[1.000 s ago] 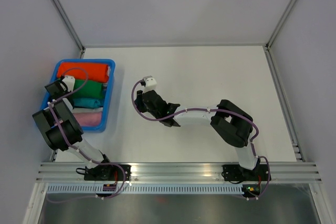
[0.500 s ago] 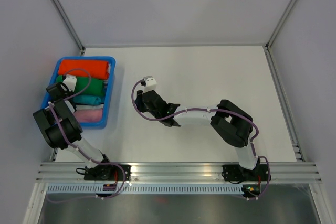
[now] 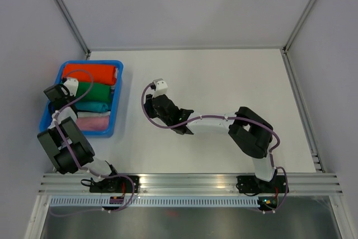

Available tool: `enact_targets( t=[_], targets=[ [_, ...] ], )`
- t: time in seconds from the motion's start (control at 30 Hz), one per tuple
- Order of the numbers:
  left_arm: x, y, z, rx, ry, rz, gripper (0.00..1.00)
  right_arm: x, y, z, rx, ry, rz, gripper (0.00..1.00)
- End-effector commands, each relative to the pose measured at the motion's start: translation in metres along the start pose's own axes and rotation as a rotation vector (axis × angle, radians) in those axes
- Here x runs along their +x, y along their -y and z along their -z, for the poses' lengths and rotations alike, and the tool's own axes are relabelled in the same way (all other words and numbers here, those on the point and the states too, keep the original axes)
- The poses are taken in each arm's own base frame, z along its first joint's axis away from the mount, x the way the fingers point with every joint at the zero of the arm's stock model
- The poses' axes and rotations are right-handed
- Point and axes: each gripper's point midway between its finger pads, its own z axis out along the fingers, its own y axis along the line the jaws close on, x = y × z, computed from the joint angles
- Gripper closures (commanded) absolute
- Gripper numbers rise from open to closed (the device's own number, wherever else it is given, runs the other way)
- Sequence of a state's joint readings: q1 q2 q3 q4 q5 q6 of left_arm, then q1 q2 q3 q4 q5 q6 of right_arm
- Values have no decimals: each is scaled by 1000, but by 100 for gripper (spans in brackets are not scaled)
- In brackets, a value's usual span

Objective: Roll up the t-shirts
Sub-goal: Place the rolled tshirt into the container

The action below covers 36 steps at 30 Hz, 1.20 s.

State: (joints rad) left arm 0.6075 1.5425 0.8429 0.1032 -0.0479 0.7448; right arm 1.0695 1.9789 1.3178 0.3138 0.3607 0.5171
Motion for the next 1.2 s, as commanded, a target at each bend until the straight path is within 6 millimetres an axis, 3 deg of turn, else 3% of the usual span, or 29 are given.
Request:
enact_targets(
  t=[0.0,0.07,0.13,0.17,0.2,0.23,0.27,0.33,0.37,0.43,0.47,0.5,0.53,0.57,0.6,0.63,0.67,0.7,0.77,0.83,0.87,0.9,0.97,1.0,1.17],
  targets=[
    [16,-2,33,46,-115,-36,88,-36,-12,16,-27,63,2,66],
    [4,-7,55,52,-77,-34,84,-46,-12,22,-33,72,2,65],
    [-3,17,76,193,-46,-22,79,-48,-7,27,-27,44,-2,64],
    [-21,16,94,212,11,-4,75,-58,-1,32,-17,46,-12,63],
    [-28,38,108,320,35,5,72,-53,9,36,7,1,-12,60],
    [-41,41,120,345,65,4,68,-51,20,39,34,-21,-14,58],
    [-61,61,135,396,112,-22,68,-63,35,47,67,-18,-26,57],
    [-74,85,152,437,112,-71,66,-50,79,63,200,-72,-8,53],
    [-92,113,165,490,145,-107,66,-68,96,78,242,-35,-22,51],
    [-103,144,175,552,155,-135,66,-54,134,103,350,-61,2,45],
    [-112,181,192,626,180,-196,66,-73,150,122,401,-9,-13,42],
    [-112,194,197,627,174,-236,64,-69,164,135,438,-26,-6,36],
    [-108,215,202,666,166,-284,60,-56,184,148,483,-54,1,35],
    [-111,245,221,724,212,-356,57,-71,200,167,521,-14,-21,34],
    [-107,259,229,751,228,-391,52,-66,216,181,566,-32,-20,32],
    [-97,271,237,793,238,-425,36,-54,233,195,616,-54,-15,30],
    [-95,283,247,838,278,-464,19,-67,248,214,662,-5,-48,29],
    [-91,289,253,879,303,-468,1,-62,266,234,743,-14,-34,27],
    [-76,290,257,895,338,-474,0,-65,285,265,818,26,-41,25],
    [-56,290,258,898,361,-491,0,-67,296,293,884,90,-48,16],
    [-50,290,259,903,377,-496,0,-65,297,298,882,105,-54,2],
    [-34,295,257,916,371,-507,0,-59,300,301,884,112,-53,2],
    [-28,294,265,934,425,-503,0,-64,299,310,866,178,-84,2],
    [-19,296,264,941,415,-497,0,-57,302,312,876,181,-89,2],
    [-13,292,256,897,363,-446,0,-56,305,316,883,213,-112,2]
  ],
)
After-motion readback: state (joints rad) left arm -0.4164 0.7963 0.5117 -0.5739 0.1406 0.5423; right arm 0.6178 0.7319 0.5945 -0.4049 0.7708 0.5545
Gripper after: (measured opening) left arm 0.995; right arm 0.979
